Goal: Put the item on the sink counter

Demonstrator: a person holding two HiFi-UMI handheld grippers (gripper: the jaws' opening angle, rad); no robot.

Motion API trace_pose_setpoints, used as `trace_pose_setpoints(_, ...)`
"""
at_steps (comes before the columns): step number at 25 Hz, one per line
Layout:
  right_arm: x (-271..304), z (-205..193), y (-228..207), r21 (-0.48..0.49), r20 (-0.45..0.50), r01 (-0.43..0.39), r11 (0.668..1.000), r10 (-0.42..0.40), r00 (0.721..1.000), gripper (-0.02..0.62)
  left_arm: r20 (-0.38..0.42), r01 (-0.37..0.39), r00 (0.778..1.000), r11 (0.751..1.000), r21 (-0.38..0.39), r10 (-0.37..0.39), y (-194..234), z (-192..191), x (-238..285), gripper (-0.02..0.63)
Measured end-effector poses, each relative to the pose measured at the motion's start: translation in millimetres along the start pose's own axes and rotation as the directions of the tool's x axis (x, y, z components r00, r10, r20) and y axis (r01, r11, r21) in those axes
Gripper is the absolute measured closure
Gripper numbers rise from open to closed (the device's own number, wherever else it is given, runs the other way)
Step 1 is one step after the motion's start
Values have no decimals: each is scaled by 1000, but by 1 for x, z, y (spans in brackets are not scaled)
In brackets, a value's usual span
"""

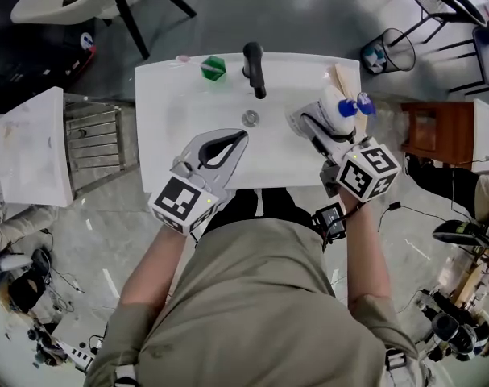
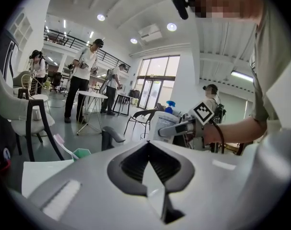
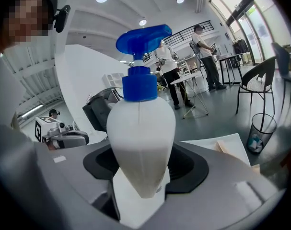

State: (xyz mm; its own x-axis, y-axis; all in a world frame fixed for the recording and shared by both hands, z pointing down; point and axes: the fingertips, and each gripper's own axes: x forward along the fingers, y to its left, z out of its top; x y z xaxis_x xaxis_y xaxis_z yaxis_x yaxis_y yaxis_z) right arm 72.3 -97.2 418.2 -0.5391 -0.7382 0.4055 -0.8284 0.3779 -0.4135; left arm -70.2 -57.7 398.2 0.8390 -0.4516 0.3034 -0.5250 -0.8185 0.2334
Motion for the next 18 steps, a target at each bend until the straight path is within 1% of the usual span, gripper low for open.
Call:
trace_pose_setpoints(4, 13, 1, -24, 2, -3, 13, 1000, -13, 1000, 318, -25, -28, 999, 1000, -12, 27, 6, -4, 6, 600)
trace_pose_setpoints(8, 27, 1, -48, -17, -16, 34, 999, -34, 999, 318, -44, -63, 997, 998, -6, 62, 12, -2, 10, 600)
trace_pose_setpoints(14, 52, -2, -83, -79, -35, 78, 994, -81, 996, 318, -63, -97, 993, 995, -23, 96, 17, -4, 19, 600)
trace_pose_setpoints(18, 70, -6, -104, -119, -43, 107, 987, -113, 993, 318, -67, -113, 992, 993, -33, 110, 18, 2, 26, 600)
